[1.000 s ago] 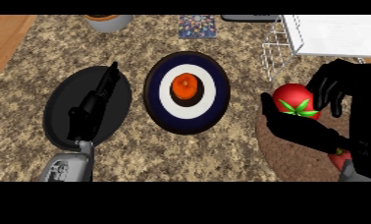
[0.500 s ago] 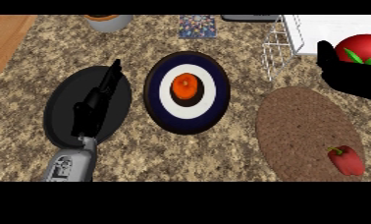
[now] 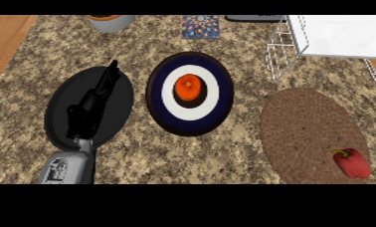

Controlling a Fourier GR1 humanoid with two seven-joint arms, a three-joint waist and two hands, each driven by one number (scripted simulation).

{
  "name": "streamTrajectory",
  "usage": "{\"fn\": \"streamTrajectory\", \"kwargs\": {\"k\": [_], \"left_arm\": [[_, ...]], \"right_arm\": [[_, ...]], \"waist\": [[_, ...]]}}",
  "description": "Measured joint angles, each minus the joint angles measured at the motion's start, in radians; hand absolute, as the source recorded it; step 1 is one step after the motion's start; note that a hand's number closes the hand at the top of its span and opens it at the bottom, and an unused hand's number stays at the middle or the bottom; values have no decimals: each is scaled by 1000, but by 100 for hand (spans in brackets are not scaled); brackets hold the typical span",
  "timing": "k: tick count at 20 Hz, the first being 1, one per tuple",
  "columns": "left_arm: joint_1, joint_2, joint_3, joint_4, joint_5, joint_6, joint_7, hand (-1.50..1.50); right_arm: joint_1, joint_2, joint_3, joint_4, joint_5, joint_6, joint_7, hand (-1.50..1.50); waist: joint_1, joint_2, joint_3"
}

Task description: Pick the tomato from the placemat and place it in the tiered shelf

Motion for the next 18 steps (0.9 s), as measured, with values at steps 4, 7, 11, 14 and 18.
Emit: {"fn": "streamTrajectory", "kwargs": {"k": [4,7,11,14,18], "left_arm": [[-9,-10,-2,22,-9,11,-13,0],[7,-16,-14,-4,-11,9,4,0],[-1,-24,-19,-3,-17,15,15,0],[-26,-29,-17,18,-22,22,15,0],[-18,-33,-26,3,-23,20,23,0]], "right_arm": [[-17,-46,-22,100,7,-62,-67,150],[-58,-81,-15,188,24,-91,-106,150],[-51,-121,-9,241,47,-133,-169,150],[-69,-142,-11,333,58,-184,-225,150],[-79,-149,16,454,117,-287,-295,150]], "waist": [[0,1,0],[3,1,0],[1,1,0],[2,1,0],[7,3,0]]}}
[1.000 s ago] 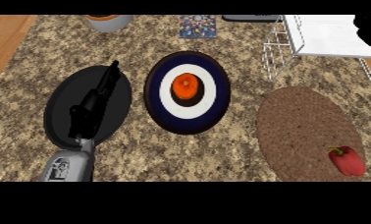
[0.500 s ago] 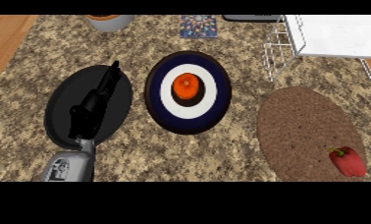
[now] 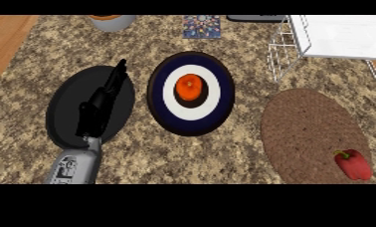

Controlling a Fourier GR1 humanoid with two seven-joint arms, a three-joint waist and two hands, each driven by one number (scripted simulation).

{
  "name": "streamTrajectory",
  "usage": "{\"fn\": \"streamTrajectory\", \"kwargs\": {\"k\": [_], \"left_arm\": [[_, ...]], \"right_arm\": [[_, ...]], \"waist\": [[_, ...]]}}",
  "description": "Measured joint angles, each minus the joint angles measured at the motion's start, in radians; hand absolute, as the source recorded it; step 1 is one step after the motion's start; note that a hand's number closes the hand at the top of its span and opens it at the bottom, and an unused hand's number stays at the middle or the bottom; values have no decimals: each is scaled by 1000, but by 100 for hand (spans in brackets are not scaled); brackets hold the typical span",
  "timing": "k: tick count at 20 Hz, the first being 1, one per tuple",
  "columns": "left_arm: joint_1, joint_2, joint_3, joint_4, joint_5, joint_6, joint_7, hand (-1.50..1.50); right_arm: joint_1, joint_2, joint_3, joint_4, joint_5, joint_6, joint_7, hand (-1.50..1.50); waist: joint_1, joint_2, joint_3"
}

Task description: Pick the tomato from the placemat and place it in the tiered shelf

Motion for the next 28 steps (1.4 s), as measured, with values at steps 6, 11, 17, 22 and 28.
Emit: {"fn": "streamTrajectory", "kwargs": {"k": [6,11,17,22,28], "left_arm": [[7,14,9,-25,9,-13,10,0],[0,4,7,-2,0,0,-7,0],[2,6,8,23,0,-8,-35,0],[-6,-3,7,41,-5,1,-44,0],[-6,7,12,22,0,-6,-22,0]], "right_arm": [[-24,0,-1,177,20,-149,-122,150],[-53,25,-107,266,-129,-266,-239,150],[-105,-8,-184,465,-246,-352,-410,150],[-135,-37,-211,594,-306,-386,-511,150],[-113,-107,-187,696,-160,-472,-369,-150]], "waist": [[2,0,0],[2,3,1],[4,3,1],[3,3,0],[3,2,0]]}}
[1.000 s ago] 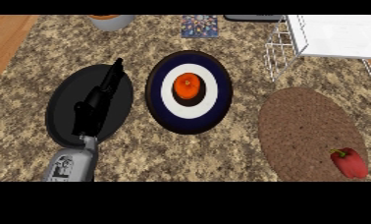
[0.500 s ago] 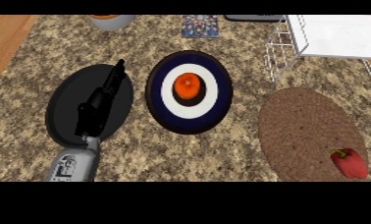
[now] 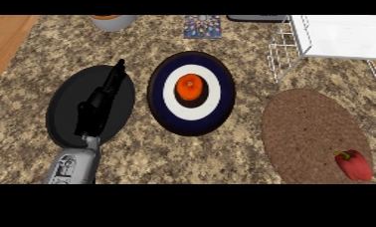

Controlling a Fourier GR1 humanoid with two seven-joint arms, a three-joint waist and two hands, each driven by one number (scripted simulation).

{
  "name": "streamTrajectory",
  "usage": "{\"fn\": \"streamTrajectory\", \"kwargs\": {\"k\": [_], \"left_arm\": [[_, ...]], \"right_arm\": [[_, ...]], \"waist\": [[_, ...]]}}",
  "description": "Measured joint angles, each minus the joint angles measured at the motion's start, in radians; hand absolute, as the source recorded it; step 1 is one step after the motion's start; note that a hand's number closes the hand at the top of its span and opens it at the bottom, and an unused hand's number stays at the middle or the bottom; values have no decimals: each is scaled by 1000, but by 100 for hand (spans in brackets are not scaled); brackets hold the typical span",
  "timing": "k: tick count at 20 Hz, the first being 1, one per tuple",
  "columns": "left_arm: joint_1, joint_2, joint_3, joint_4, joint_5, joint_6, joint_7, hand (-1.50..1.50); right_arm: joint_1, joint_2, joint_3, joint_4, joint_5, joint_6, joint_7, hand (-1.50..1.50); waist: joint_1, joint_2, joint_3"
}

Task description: Pick the tomato from the placemat and place it in the tiered shelf

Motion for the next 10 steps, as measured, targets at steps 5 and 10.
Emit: {"fn": "streamTrajectory", "kwargs": {"k": [5,10], "left_arm": [[2,1,1,-18,5,-3,18,0],[21,1,0,-34,10,-8,17,0]], "right_arm": [[11,-6,-14,16,-20,-31,24,-150],[23,-4,-61,-8,-127,-16,-21,-150]], "waist": [[-4,-2,0],[-6,-3,0]]}}
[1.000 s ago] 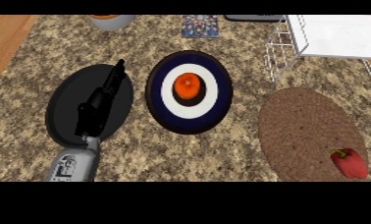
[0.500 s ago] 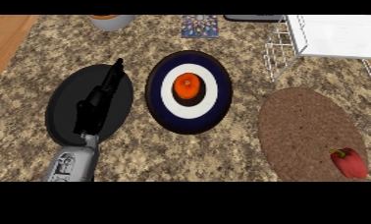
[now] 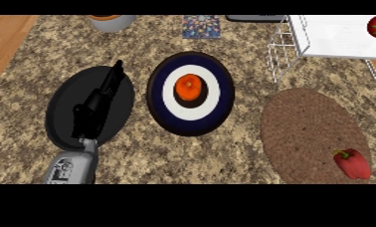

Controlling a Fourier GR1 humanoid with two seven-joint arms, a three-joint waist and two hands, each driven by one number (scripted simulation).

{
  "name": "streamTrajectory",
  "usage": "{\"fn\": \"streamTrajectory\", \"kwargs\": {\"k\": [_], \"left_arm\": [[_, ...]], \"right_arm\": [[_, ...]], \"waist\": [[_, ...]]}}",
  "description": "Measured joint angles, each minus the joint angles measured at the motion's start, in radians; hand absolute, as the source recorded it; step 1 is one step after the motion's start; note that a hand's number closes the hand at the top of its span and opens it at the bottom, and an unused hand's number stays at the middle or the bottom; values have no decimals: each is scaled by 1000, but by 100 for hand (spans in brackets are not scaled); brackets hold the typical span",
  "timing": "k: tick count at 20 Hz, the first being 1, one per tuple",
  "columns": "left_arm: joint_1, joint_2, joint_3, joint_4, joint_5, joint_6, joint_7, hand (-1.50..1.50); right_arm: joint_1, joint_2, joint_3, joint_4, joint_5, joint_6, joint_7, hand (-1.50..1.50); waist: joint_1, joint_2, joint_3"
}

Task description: Pick the tomato from the placemat and place it in the tiered shelf

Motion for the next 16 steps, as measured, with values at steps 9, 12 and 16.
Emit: {"fn": "streamTrajectory", "kwargs": {"k": [9,12,16], "left_arm": [[-26,10,20,43,5,-3,-19,0],[-26,4,14,34,0,3,-6,0],[-16,-5,5,33,-12,16,-13,0]], "right_arm": [[-13,-35,-23,-88,-149,129,7,-150],[-16,-42,-57,-133,-202,127,27,-150],[-56,-87,-123,-160,-266,112,68,-150]], "waist": [[-5,-1,0],[-8,-2,0],[-8,-2,0]]}}
